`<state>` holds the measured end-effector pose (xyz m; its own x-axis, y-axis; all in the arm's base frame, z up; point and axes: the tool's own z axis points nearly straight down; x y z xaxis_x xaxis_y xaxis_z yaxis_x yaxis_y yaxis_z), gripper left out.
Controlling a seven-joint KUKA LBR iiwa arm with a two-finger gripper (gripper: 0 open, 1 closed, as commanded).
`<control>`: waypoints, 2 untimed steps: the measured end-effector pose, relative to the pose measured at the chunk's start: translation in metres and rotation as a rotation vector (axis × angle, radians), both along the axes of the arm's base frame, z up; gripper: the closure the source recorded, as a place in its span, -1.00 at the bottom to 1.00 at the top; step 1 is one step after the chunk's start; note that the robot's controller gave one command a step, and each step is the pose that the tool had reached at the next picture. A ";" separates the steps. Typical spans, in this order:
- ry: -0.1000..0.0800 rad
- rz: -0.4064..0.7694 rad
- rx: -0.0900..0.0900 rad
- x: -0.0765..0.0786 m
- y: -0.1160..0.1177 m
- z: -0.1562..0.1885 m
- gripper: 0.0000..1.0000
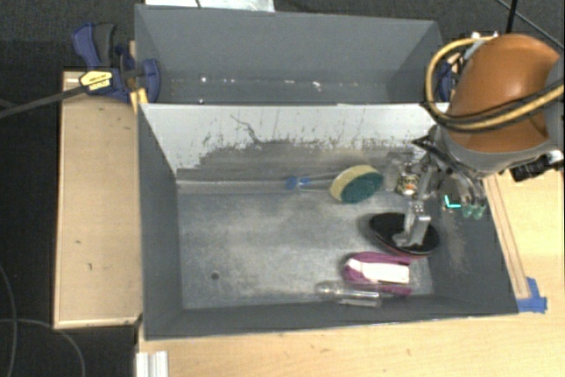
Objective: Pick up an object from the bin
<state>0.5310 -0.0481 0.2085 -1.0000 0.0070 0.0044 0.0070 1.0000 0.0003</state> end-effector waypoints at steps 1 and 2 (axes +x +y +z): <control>-0.012 0.120 0.002 0.003 -0.072 -0.136 -1.00; -0.012 0.067 -0.001 0.007 -0.078 -0.106 -1.00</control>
Offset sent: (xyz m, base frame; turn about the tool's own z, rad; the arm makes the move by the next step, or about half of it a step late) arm -0.0001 -0.0722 -0.1385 -0.1242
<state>0.5385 -0.1260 0.1022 -0.9982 -0.0597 -0.0077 -0.0597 0.9982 -0.0008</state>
